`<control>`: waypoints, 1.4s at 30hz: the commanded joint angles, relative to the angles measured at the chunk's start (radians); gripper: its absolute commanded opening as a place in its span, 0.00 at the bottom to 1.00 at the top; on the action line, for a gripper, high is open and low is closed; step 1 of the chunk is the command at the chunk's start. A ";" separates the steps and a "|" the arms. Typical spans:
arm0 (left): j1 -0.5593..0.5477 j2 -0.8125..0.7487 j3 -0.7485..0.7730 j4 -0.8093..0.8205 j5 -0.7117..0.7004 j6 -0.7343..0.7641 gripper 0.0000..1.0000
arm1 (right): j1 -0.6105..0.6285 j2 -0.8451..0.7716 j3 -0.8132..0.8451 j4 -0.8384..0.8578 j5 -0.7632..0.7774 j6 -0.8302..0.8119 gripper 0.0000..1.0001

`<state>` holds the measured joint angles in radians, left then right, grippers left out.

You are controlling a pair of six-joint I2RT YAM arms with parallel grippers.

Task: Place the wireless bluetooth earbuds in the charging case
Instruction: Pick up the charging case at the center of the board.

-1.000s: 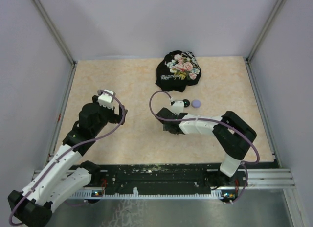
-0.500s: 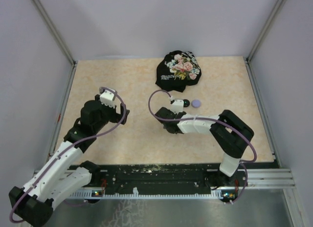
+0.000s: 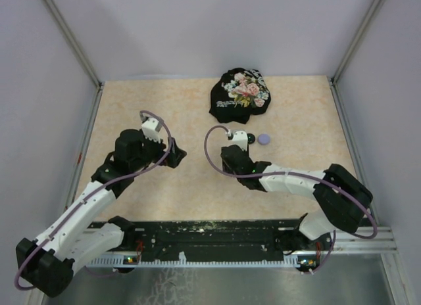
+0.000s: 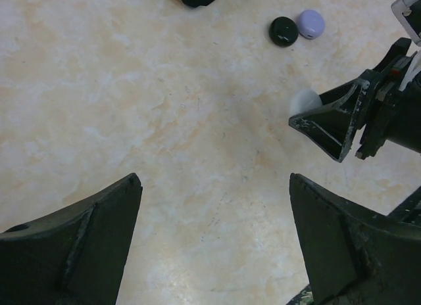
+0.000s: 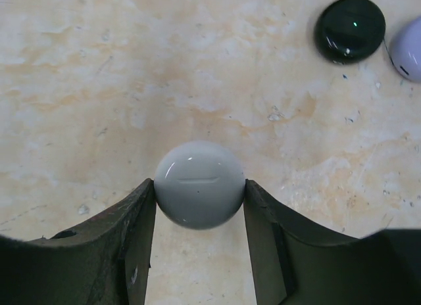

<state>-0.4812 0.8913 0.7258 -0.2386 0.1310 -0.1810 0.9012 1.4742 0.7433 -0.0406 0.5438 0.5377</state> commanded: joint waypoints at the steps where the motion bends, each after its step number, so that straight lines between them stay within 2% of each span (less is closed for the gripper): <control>1: 0.006 0.013 0.011 0.075 0.113 -0.129 0.97 | 0.008 -0.099 -0.048 0.266 -0.103 -0.204 0.40; 6: 0.006 0.042 -0.029 0.193 0.226 -0.219 0.95 | 0.010 -0.186 -0.146 0.466 -0.185 -0.351 0.40; 11: 0.004 0.100 -0.011 0.239 0.324 -0.280 0.92 | 0.026 -0.240 -0.212 0.636 -0.251 -0.495 0.41; 19: 0.001 0.163 -0.034 0.369 0.405 -0.364 0.79 | 0.047 -0.287 -0.272 0.815 -0.351 -0.654 0.37; 42: -0.089 0.317 -0.033 0.522 0.446 -0.429 0.52 | 0.107 -0.228 -0.255 0.865 -0.337 -0.725 0.38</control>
<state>-0.5533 1.1862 0.6987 0.2272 0.5606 -0.6025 0.9882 1.2369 0.4656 0.7483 0.2077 -0.1688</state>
